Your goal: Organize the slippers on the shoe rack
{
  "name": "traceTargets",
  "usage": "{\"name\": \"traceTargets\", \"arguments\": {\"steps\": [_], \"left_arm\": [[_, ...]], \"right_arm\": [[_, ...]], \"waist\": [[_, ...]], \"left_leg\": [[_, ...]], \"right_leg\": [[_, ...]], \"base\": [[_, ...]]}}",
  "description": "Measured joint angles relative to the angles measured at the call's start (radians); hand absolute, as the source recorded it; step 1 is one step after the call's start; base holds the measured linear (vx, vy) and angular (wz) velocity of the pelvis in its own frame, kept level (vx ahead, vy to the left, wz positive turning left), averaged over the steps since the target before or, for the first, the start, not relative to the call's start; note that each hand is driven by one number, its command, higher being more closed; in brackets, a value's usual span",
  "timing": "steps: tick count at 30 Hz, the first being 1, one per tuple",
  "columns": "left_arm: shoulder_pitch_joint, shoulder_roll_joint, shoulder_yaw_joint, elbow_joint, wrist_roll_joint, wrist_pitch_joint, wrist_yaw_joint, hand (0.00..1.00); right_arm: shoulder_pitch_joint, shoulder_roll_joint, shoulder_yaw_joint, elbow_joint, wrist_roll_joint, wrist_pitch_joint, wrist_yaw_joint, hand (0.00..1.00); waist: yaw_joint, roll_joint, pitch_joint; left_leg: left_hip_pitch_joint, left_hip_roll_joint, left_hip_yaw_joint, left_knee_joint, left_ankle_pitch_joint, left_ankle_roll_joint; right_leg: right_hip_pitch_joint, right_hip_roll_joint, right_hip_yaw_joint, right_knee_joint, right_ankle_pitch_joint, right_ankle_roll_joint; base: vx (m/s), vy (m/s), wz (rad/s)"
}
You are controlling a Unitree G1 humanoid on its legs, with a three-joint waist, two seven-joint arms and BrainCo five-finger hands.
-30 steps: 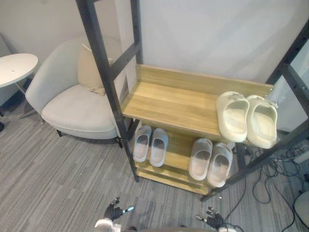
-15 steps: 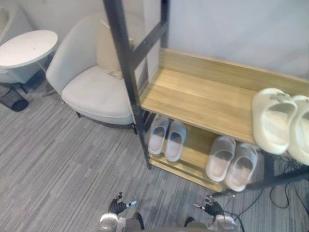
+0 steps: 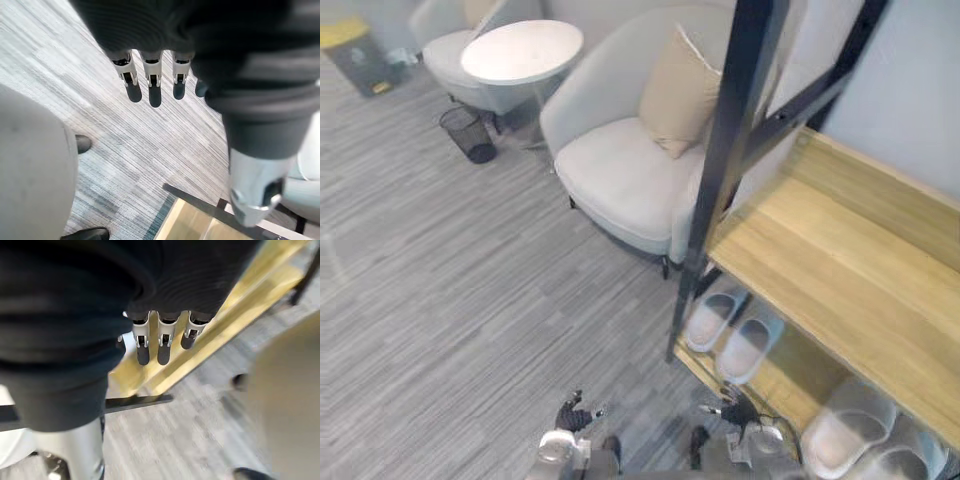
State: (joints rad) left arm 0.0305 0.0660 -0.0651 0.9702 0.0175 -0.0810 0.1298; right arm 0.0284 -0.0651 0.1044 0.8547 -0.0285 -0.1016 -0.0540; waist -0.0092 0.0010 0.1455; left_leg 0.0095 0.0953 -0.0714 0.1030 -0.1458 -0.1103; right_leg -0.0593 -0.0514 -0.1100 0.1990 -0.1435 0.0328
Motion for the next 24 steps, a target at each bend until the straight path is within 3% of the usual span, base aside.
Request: {"name": "traceTargets", "arguments": {"steps": [5, 11, 15, 16, 18, 20, 22, 23, 24], "left_arm": [[-0.002, -0.008, -0.003, 0.023, 0.009, 0.006, -0.001, 0.00], [-0.007, -0.004, 0.001, 0.025, 0.018, 0.008, 0.001, 0.00], [-0.027, -0.003, -0.006, 0.019, 0.017, 0.006, 0.005, 0.00], [-0.029, 0.006, -0.014, 0.010, 0.015, 0.005, 0.011, 0.00], [-0.037, -0.004, -0.014, 0.010, 0.015, 0.008, 0.023, 0.00], [-0.036, -0.005, -0.018, 0.002, 0.015, 0.008, 0.024, 0.00], [-0.033, -0.001, -0.026, -0.003, 0.016, 0.009, 0.024, 0.00], [-0.033, 0.000, -0.030, -0.002, 0.016, 0.010, 0.024, 0.00], [-0.034, 0.000, -0.029, -0.002, 0.017, 0.008, 0.024, 0.00]], "right_arm": [[0.021, 0.006, 0.028, -0.015, 0.000, -0.003, 0.014, 0.00], [0.057, 0.008, 0.110, -0.016, -0.002, -0.003, 0.037, 0.00], [0.049, 0.014, 0.114, -0.013, -0.002, -0.003, 0.035, 0.00], [0.038, 0.024, 0.113, -0.013, -0.001, -0.003, 0.034, 0.00], [0.026, 0.021, 0.103, -0.014, -0.001, -0.002, 0.027, 0.00], [0.026, 0.014, 0.089, -0.015, -0.001, -0.002, 0.013, 0.00], [0.035, 0.005, 0.067, -0.015, -0.001, 0.004, 0.011, 0.00], [0.049, 0.010, 0.056, -0.013, -0.001, 0.008, 0.010, 0.00], [0.053, 0.005, 0.055, -0.014, -0.001, 0.007, 0.010, 0.00]], "waist": [[0.001, -0.048, -0.024], [0.003, -0.048, -0.028], [0.006, -0.055, -0.022], [0.009, -0.066, -0.015], [0.003, -0.043, -0.004], [0.002, -0.028, 0.002], [-0.002, -0.022, 0.011], [-0.013, -0.054, -0.002], [-0.009, -0.037, -0.008]], "left_leg": [[0.029, 0.004, 0.005, -0.004, 0.006, -0.004], [0.032, -0.019, -0.005, 0.007, 0.019, 0.010], [-0.082, -0.046, -0.029, 0.078, 0.050, 0.017], [-0.108, -0.037, 0.086, 0.077, 0.052, 0.071], [-0.159, 0.063, 0.439, 0.209, -0.019, 0.130], [-0.181, 0.155, 0.687, 0.325, -0.086, 0.167], [-0.190, 0.136, 0.719, 0.328, -0.122, 0.137], [-0.176, 0.109, 0.746, 0.316, -0.136, 0.129], [-0.183, 0.125, 0.741, 0.344, -0.150, 0.147]], "right_leg": [[0.054, 0.005, -0.010, -0.041, 0.007, -0.005], [0.116, -0.011, -0.029, -0.101, 0.038, 0.007], [0.105, -0.047, -0.137, -0.102, 0.040, 0.010], [0.098, -0.070, -0.187, -0.101, 0.043, 0.008], [0.093, -0.072, -0.269, -0.094, 0.043, 0.008], [0.095, -0.089, -0.361, -0.053, 0.015, 0.032], [0.095, -0.113, -0.380, -0.013, -0.031, 0.058], [0.096, -0.149, -0.377, -0.046, -0.036, 0.059], [0.098, -0.156, -0.392, -0.046, -0.035, 0.062]], "base": [[0.08, -0.021, 0.10], [-0.02, 0.047, 0.16], [-0.18, 0.037, 0.91], [-0.18, 0.091, 0.98], [-0.14, 0.104, 1.08], [-0.09, 0.168, 1.25], [-0.05, 0.191, 1.31], [-0.03, 0.228, 1.20], [0.01, 0.243, 1.07]]}}
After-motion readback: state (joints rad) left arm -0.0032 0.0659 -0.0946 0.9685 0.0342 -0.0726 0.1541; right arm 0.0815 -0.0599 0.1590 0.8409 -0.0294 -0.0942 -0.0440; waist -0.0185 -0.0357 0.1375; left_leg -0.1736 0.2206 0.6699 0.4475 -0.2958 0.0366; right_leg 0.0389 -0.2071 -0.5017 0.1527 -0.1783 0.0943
